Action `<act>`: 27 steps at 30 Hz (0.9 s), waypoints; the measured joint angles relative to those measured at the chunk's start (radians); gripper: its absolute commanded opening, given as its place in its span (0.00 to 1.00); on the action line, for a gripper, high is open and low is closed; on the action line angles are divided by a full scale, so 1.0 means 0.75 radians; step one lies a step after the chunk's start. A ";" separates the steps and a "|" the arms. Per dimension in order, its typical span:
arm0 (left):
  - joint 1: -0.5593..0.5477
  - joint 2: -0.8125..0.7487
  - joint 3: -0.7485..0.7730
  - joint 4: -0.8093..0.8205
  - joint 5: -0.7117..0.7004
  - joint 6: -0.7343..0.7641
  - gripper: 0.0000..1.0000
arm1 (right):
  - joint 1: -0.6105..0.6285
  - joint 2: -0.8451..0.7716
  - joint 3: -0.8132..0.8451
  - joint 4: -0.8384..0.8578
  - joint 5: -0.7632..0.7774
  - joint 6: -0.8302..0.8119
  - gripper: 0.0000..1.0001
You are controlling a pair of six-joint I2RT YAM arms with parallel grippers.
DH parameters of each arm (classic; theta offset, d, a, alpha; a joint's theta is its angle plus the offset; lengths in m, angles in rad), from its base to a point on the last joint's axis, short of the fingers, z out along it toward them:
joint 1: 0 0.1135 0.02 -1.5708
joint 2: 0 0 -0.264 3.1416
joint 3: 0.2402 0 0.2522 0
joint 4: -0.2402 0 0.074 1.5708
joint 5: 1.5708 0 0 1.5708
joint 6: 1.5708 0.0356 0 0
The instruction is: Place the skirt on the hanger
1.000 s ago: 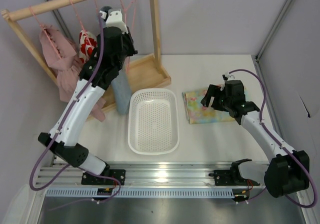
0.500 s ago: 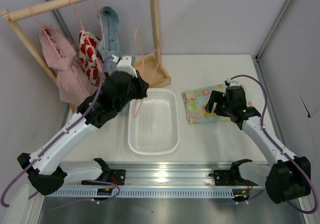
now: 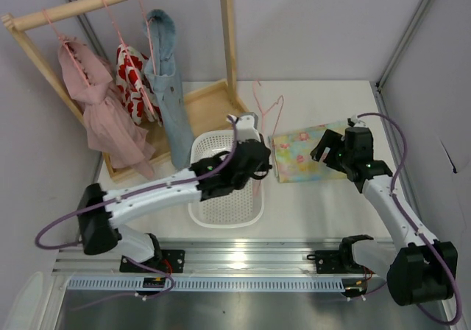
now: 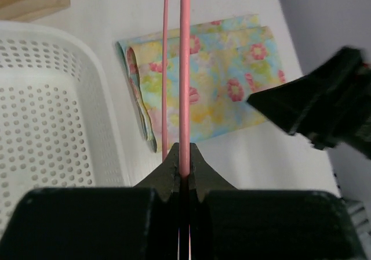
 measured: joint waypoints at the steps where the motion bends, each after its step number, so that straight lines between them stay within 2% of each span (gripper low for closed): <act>1: -0.018 0.065 0.008 0.019 -0.043 -0.023 0.00 | -0.026 -0.017 0.000 -0.004 -0.003 0.005 0.87; 6: -0.052 0.299 0.011 0.066 -0.224 -0.120 0.00 | -0.168 -0.091 -0.002 -0.012 -0.078 0.024 0.87; 14: -0.059 0.513 0.101 0.134 -0.408 -0.148 0.00 | -0.212 -0.041 -0.077 0.042 -0.194 0.025 0.84; 23: -0.062 0.596 0.070 0.185 -0.410 -0.190 0.00 | 0.028 0.165 -0.082 0.274 -0.243 -0.052 0.81; 27: -0.060 0.596 0.005 0.240 -0.398 -0.189 0.00 | 0.056 0.266 -0.080 0.325 -0.242 -0.081 0.81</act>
